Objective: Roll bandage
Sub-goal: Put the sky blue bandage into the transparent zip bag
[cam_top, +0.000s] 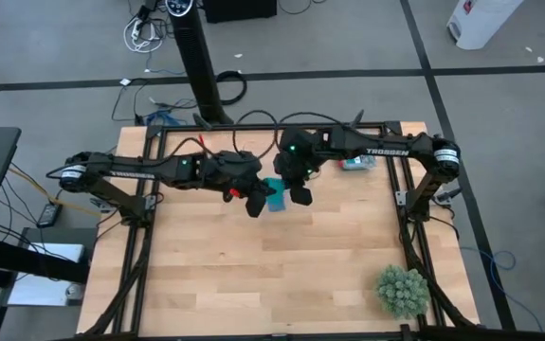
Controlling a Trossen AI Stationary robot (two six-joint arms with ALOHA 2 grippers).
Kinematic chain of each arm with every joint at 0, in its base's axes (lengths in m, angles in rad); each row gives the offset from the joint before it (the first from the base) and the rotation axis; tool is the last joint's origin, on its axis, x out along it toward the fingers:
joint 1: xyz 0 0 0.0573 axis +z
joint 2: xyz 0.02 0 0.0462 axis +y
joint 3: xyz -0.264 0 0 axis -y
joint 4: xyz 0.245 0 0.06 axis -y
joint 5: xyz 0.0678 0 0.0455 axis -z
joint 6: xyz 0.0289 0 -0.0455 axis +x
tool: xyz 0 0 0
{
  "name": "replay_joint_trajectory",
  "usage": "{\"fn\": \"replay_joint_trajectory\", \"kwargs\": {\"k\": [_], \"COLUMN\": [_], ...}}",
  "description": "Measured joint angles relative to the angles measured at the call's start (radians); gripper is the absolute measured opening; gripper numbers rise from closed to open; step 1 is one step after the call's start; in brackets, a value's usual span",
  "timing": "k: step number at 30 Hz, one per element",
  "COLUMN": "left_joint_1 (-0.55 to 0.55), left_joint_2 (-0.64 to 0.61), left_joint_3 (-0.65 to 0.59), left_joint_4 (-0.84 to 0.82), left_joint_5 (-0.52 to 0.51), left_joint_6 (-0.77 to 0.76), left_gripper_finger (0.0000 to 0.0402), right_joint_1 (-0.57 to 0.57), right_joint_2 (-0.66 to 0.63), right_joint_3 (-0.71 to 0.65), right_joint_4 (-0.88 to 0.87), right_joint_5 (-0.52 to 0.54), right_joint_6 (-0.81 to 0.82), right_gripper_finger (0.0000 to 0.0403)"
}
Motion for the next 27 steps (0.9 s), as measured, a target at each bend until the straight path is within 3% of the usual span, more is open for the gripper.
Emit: {"fn": "replay_joint_trajectory", "kwargs": {"k": [13, 27], "left_joint_1": [-0.027, -0.027], "left_joint_2": [0.121, 0.143], "left_joint_3": [0.002, 0.001], "left_joint_4": [0.008, -0.013], "left_joint_5": [-0.005, 0.047], "left_joint_6": [-0.173, -0.217], "left_gripper_finger": [0.0031, 0.0031], "right_joint_1": [0.027, 0.027], "right_joint_2": [0.055, 0.063], "right_joint_3": [-0.029, -0.025], "right_joint_4": [-0.027, -0.025], "right_joint_5": [0.018, -0.014], "right_joint_6": [-0.024, 0.001], "right_gripper_finger": [0.0, 0.0]}}
